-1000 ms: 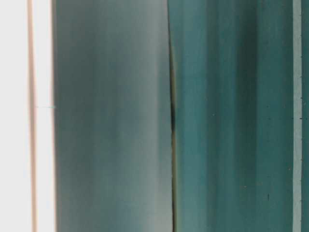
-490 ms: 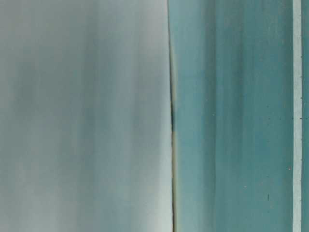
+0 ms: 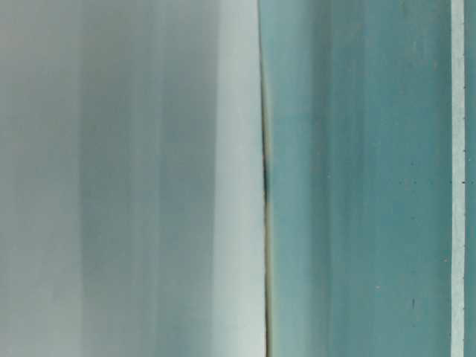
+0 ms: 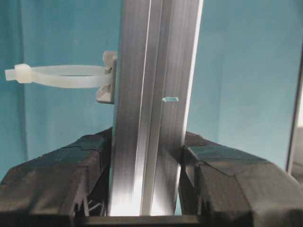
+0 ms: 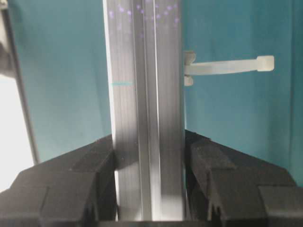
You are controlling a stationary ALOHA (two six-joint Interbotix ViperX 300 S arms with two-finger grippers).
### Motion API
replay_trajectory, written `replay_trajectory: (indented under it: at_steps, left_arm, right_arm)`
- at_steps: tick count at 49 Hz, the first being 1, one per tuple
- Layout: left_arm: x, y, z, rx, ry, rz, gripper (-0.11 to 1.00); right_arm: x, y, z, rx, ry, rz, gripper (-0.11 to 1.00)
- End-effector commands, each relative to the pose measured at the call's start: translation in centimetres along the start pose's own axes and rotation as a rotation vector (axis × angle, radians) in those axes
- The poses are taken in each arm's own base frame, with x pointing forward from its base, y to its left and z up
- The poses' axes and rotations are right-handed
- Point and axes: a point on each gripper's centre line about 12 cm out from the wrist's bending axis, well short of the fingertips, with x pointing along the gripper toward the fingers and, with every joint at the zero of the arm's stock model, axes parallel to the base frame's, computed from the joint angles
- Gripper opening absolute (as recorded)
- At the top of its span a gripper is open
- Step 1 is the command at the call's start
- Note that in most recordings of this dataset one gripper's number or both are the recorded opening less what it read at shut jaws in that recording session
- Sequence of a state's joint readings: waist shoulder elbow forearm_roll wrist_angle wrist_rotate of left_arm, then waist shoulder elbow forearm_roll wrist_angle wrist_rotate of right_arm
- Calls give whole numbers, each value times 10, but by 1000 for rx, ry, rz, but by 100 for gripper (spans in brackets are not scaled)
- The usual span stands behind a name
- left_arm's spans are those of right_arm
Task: Lift the large metal rail with both hands.
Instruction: 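Lift the rail upward with both grippers toward the overhead view, then lower the held rail back down onto the table with both grippers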
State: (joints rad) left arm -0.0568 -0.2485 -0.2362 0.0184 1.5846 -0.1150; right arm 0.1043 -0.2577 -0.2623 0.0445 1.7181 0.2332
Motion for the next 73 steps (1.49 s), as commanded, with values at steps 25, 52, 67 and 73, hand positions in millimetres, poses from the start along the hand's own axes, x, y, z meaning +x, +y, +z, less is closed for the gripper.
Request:
replay_trajectory:
  at_steps: [25, 52, 67, 73]
  left_arm:
    - [-13, 1, 11, -9, -74, -1, 36]
    - [34, 10, -13, -11, 44, 21, 36]
    - [88, 15, -36, -15, 56, 26, 36]
    - [111, 17, -50, -19, 72, 29, 36]
  right_arm:
    - [-5, 2, 7, 15, -44, 7, 39]
    - [45, -8, -18, 9, 101, -30, 39]
    - [116, -26, -40, 49, 73, -36, 39]
    - [136, -31, -46, 60, 37, -32, 39]
